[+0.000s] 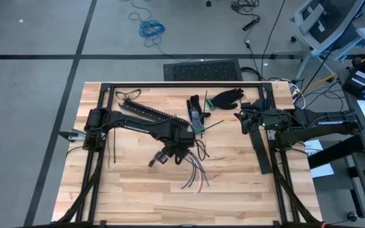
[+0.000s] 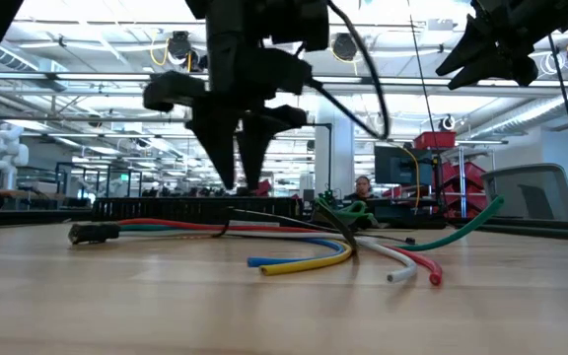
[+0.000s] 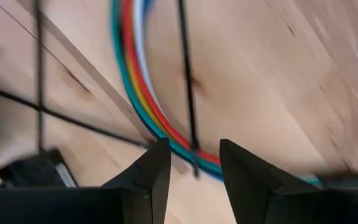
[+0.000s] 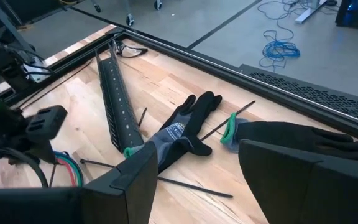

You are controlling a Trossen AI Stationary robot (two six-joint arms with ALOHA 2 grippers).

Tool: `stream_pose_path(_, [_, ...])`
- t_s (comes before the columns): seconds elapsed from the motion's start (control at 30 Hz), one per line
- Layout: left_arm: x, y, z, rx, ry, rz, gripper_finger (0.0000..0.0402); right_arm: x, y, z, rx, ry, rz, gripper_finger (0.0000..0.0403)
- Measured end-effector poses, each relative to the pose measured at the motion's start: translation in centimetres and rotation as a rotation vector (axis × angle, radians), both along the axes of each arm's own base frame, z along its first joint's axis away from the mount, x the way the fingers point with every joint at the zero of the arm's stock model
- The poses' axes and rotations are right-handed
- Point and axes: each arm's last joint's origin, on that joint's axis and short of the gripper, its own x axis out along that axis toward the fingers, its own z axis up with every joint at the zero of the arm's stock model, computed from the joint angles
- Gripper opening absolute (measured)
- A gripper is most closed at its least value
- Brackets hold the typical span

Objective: Ziptie cables
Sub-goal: Wrap the cable wires with the black zip tie

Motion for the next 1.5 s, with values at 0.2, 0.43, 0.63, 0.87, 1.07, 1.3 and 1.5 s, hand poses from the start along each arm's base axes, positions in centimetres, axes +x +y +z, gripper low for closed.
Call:
stream_pose_path(0.2, [-0.3, 0.6, 0.0, 0.017, 0.028, 0.043, 0.0119, 0.0, 0.0, 0.0, -0.004, -0.002, 0.002, 0.0215])
stream_pose_path(0.43, [1.2, -0.4, 0.3, -0.067, -0.119, 0.13, 0.0118, 0.0, 0.0, 0.0, 0.004, -0.009, -0.002, 0.0215])
stream_pose_path(0.63, [1.3, -0.7, 0.1, -0.056, -0.124, 0.165, 0.0118, 0.0, 0.0, 0.0, 0.005, -0.009, -0.003, 0.0215])
stream_pose_path(0.87, [1.3, -0.7, 0.0, -0.077, -0.119, 0.185, 0.0118, 0.0, 0.0, 0.0, 0.004, -0.009, -0.003, 0.0215])
stream_pose_path(1.07, [1.5, -0.8, -1.0, -0.081, -0.091, 0.184, 0.0118, 0.0, 0.0, 0.0, 0.003, -0.008, -0.003, 0.0215])
stream_pose_path(1.3, [1.9, -1.4, -2.2, -0.079, -0.078, 0.172, 0.0118, 0.0, 0.0, 0.0, -0.007, 0.0, 0.003, 0.0215])
stream_pose_path(1.5, [2.3, -1.4, -3.2, -0.072, -0.066, 0.174, 0.0118, 0.0, 0.0, 0.0, -0.01, 0.002, 0.005, 0.0215])
